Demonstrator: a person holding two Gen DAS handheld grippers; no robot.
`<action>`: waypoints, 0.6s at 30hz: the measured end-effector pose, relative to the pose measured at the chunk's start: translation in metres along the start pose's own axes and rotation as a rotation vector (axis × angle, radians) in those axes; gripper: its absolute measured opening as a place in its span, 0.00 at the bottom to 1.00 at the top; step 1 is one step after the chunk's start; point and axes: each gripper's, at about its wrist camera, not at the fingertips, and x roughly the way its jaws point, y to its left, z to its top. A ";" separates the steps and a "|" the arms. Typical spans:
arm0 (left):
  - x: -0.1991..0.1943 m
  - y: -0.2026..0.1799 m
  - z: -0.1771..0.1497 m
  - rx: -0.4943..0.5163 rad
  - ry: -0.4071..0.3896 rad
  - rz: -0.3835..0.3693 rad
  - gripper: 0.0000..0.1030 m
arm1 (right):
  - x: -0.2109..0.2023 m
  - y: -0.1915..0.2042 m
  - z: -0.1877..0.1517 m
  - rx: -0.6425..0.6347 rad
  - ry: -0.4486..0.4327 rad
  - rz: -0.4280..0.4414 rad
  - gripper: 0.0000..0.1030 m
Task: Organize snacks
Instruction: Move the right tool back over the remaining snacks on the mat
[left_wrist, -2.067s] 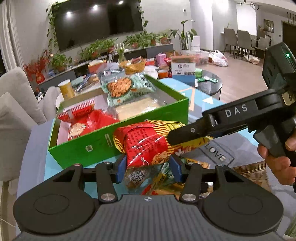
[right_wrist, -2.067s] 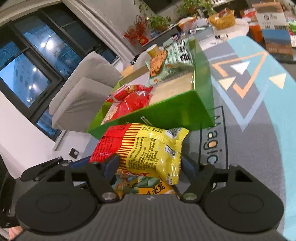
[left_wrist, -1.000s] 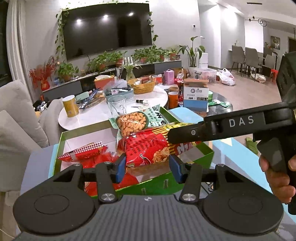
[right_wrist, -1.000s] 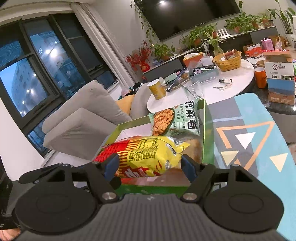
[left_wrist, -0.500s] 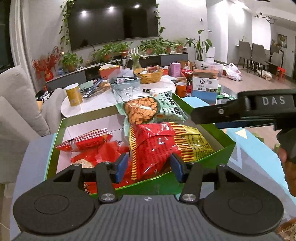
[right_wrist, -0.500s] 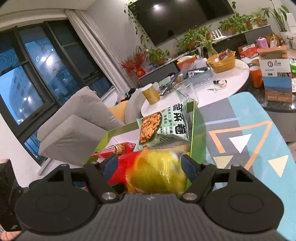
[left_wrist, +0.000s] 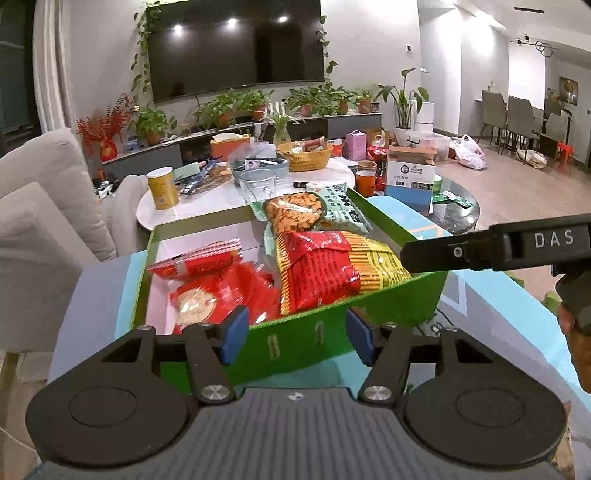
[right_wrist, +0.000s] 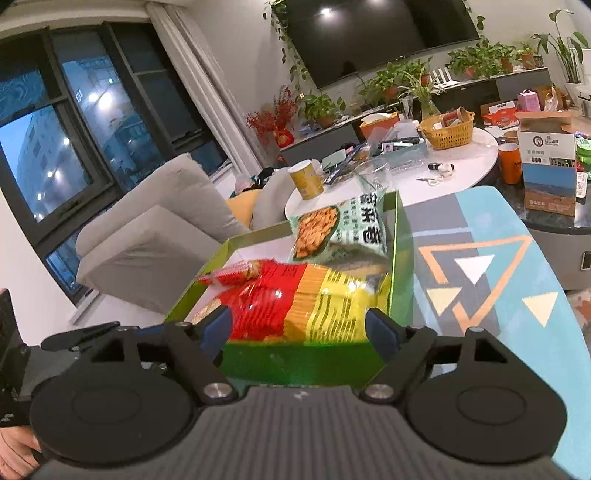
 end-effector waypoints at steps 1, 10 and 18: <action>-0.005 0.000 -0.002 -0.003 0.002 0.001 0.57 | -0.003 0.003 -0.002 -0.008 0.001 -0.001 0.34; -0.039 0.000 -0.023 -0.049 0.067 0.072 0.63 | -0.023 0.030 -0.022 -0.067 0.002 -0.001 0.34; -0.060 -0.002 -0.045 -0.118 0.137 0.112 0.63 | -0.038 0.061 -0.044 -0.168 -0.006 -0.005 0.34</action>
